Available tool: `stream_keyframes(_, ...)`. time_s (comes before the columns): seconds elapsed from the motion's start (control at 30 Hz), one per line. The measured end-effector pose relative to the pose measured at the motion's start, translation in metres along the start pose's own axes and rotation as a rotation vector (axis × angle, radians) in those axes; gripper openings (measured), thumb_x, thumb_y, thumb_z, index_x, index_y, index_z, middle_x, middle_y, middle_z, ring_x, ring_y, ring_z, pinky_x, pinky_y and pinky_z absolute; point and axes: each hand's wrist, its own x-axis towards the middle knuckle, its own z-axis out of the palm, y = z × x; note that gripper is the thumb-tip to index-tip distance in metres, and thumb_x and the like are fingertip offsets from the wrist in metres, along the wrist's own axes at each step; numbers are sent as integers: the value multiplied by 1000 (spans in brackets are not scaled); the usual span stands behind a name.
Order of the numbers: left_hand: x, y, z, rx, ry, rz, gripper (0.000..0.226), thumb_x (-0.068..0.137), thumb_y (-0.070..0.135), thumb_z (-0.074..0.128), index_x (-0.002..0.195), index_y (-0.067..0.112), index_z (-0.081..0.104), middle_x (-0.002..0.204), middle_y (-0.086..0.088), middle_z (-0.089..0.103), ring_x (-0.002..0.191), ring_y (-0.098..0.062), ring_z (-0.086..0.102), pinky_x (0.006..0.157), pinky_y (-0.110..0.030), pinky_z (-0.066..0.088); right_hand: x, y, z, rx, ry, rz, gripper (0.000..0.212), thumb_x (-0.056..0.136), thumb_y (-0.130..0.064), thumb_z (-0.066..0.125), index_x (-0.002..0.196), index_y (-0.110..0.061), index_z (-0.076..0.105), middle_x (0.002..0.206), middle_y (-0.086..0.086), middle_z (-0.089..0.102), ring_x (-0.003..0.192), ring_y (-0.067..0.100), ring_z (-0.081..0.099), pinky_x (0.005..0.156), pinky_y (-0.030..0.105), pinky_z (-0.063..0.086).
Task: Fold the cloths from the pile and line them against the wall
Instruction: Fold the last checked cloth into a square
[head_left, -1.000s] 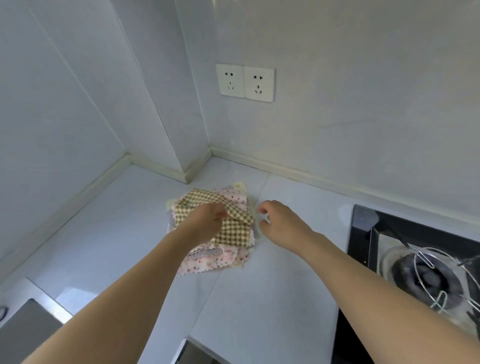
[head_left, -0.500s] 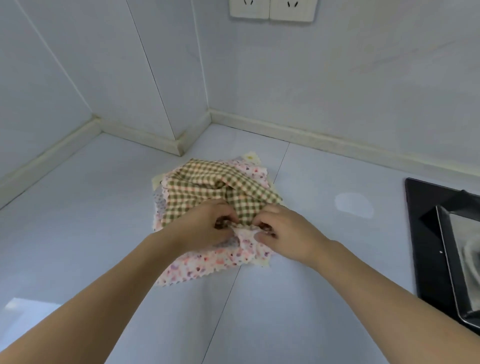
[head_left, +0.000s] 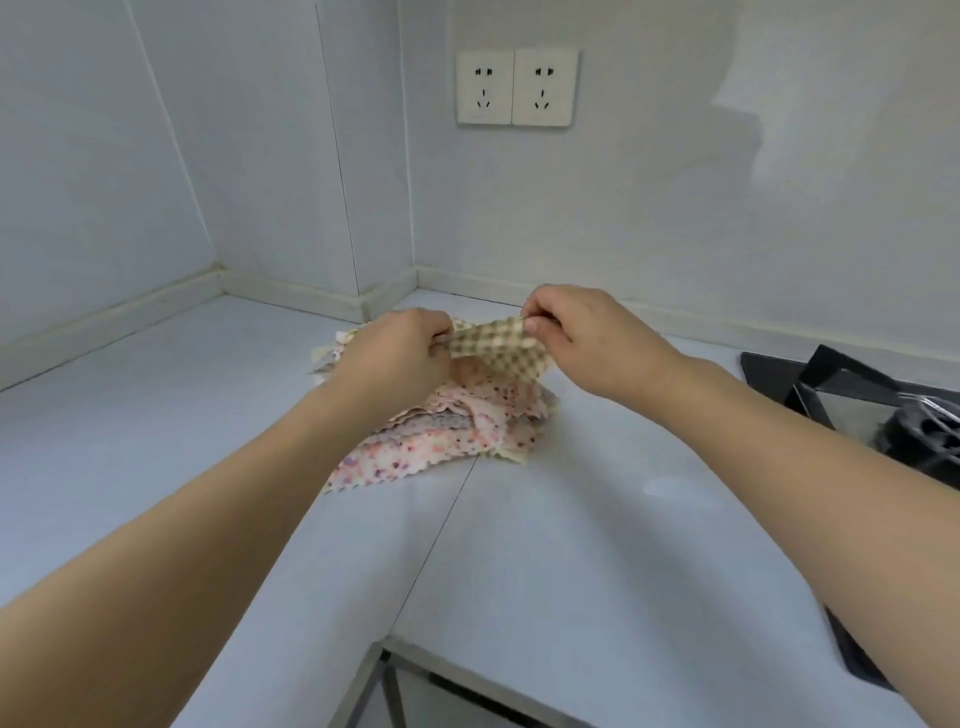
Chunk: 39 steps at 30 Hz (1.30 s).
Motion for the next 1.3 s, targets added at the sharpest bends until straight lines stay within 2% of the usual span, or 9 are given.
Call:
stream_keyframes(0.3,-66,95,-121,-262,-123,169,25,97,21,50,79,6,58,62,-3,51,51,-17,44,49,-24,39,-97,-65,-131,-57,337,86,16,98,-15,49,103,-10,64,92,-3,61,81,12,52,76,25,39)
stream_keyframes(0.43,-74,119,-140,-303,-213,210,23,94,26,60,80,10,67,62,1,59,54,-14,45,56,-26,38,-127,-60,-159,-75,359,153,16,97,-13,49,101,-15,64,93,-3,62,75,6,53,70,24,38)
stream_keyframes(0.53,-68,127,-133,-245,-306,214,30,95,26,58,77,2,58,60,1,48,54,-15,39,58,-26,34,-137,-45,-161,-69,346,213,17,96,-13,49,97,-21,64,91,-4,62,75,3,53,72,24,37)
stream_keyframes(0.63,-54,125,-109,-190,-372,176,35,98,21,54,64,13,46,56,3,38,48,-13,33,53,-24,31,-138,-22,-149,-43,335,274,18,96,-12,50,96,-20,66,92,-2,64,79,12,59,74,24,41)
stream_keyframes(0.8,-28,99,-61,-190,-307,62,40,92,20,56,55,17,42,52,3,38,46,-13,34,54,-26,29,-133,23,-117,155,336,467,18,95,-8,51,92,-15,67,72,-1,64,40,10,59,41,17,44)
stream_keyframes(0.9,-22,94,-43,-164,-274,49,24,93,20,56,74,8,64,63,-5,56,55,-16,48,58,-30,41,-128,41,-100,282,321,550,17,95,-7,53,89,-14,68,72,9,68,50,16,66,46,21,52)
stream_keyframes(0.97,-23,92,-35,-172,-258,64,21,95,16,53,93,14,73,84,-1,71,77,-17,63,75,-33,51,-127,47,-88,319,318,568,19,95,-7,54,85,-17,67,81,8,69,63,19,70,56,27,58)
stream_keyframes(1.13,-54,75,-6,7,-227,240,27,93,7,44,95,8,72,104,-7,61,96,-25,58,87,-38,48,-153,49,-53,154,226,552,23,92,-14,54,78,-29,64,80,-9,67,73,7,64,62,21,48)
stream_keyframes(1.3,-100,45,41,171,-350,343,41,94,12,42,129,21,62,118,-3,54,109,-23,48,90,-34,41,-200,45,-4,-16,17,517,20,91,-13,52,94,-18,71,98,-4,65,87,14,60,78,27,46)
